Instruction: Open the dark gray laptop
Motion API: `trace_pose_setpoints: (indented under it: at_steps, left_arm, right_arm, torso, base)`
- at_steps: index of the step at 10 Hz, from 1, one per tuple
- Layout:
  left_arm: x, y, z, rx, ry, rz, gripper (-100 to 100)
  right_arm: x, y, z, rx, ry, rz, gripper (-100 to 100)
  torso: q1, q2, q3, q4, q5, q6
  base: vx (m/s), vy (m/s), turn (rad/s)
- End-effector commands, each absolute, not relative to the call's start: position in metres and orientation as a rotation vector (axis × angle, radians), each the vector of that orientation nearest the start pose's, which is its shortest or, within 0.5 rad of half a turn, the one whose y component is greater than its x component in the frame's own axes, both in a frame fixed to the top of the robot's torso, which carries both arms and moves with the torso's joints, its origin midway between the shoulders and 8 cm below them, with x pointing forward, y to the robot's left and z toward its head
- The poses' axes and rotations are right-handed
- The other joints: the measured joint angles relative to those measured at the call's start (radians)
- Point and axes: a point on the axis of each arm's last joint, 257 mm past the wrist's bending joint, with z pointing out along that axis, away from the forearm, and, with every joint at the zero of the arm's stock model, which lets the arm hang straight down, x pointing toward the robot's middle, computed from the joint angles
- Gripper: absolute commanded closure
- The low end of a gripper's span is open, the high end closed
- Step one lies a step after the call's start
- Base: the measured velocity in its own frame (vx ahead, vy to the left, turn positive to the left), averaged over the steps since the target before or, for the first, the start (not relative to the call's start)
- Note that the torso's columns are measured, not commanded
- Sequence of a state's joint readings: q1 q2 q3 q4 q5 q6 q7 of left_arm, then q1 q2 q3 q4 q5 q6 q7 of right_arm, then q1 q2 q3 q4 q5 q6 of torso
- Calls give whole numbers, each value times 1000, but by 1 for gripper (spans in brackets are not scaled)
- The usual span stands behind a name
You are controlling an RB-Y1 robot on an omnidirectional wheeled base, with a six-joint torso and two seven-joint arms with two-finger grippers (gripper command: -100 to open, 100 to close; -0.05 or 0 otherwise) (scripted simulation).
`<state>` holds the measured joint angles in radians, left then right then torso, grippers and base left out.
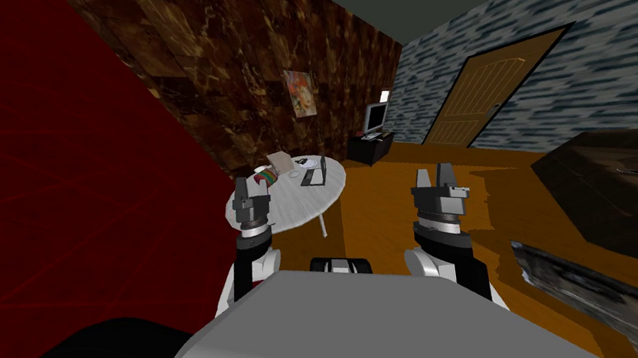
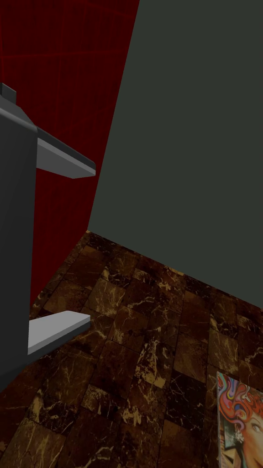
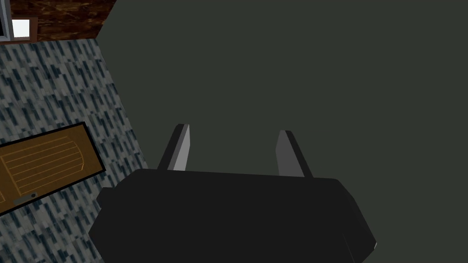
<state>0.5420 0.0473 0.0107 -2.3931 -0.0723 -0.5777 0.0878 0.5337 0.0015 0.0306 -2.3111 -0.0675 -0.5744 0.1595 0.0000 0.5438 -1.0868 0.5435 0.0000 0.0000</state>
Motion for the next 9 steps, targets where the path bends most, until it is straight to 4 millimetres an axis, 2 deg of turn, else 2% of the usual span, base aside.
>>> trace_pose_setpoints:
  at_steps: [1,2,4,9]
  left_arm:
    - [305,261,73,-481,576,-1354,0]
    - [309,259,69,-469,619,-1346,-100]
    - [314,258,63,-463,667,-1331,-100]
    - [335,262,43,-455,818,-1257,-100]
  right_arm:
    - [322,-279,41,591,553,1227,0]
    - [322,-279,41,591,553,1227,0]
    - [322,-279,41,592,554,1227,0]
    - [322,-279,41,592,554,1227,0]
  torso:
    - [0,74,-148,74,0,0]
    - [0,148,-295,148,0,0]
    - [-2,189,-385,190,-1,0]
    - [0,194,-389,194,0,0]
  base:
    - [0,0,0]
    - [27,-23,-63]
    - [39,-57,-69]
    - [55,-100,-99]
